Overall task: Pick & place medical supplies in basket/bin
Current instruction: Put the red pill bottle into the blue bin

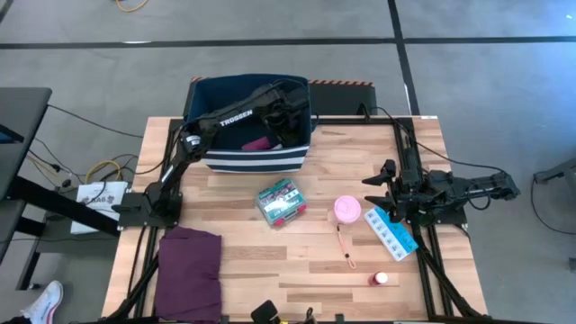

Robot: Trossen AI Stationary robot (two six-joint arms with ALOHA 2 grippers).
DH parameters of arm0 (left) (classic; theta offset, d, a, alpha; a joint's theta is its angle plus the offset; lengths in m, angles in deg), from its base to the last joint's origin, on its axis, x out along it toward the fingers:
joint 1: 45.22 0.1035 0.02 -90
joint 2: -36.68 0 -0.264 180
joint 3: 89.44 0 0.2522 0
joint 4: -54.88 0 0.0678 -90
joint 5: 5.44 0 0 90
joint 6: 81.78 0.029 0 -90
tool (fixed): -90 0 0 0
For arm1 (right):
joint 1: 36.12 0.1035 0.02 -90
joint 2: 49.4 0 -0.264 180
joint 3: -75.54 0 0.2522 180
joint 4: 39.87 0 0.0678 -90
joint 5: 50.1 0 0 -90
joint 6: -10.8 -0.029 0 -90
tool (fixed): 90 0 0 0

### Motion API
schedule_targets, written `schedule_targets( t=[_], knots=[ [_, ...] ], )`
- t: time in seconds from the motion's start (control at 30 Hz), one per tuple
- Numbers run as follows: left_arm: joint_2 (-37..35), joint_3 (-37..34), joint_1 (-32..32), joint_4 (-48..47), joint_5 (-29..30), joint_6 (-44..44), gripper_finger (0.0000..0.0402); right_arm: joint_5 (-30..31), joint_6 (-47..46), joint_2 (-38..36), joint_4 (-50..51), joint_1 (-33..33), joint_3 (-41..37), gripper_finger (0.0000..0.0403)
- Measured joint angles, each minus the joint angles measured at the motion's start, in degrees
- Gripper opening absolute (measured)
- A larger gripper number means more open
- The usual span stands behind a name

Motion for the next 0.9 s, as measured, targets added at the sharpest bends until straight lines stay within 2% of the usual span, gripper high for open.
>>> schedule_targets(
  t=[0.13,0.27,0.53,0.7,0.9],
  knots=[
    [-3.73,0.04,-0.86,0.03,0.32,-0.35,0.0161,0.00,0.00,0.00,0.00,0.00,0.00,0.0260],
    [-8.62,0.07,-2.46,0.30,4.08,-1.12,0.0143,0.04,0.26,0.00,-0.72,-0.02,0.00,0.0260],
    [-17.60,0.09,-7.31,1.88,9.55,-2.11,0.0072,0.04,0.40,0.00,-2.60,-0.02,0.00,0.0260],
    [-20.38,0.09,-10.81,2.96,11.19,-2.93,0.0012,0.04,0.41,-0.01,-3.02,-0.02,0.00,0.0260],
    [-20.77,0.09,-18.01,3.39,15.47,-2.70,0.0001,0.04,0.42,-0.01,-3.04,-0.02,0.00,0.0260]
  ],
)
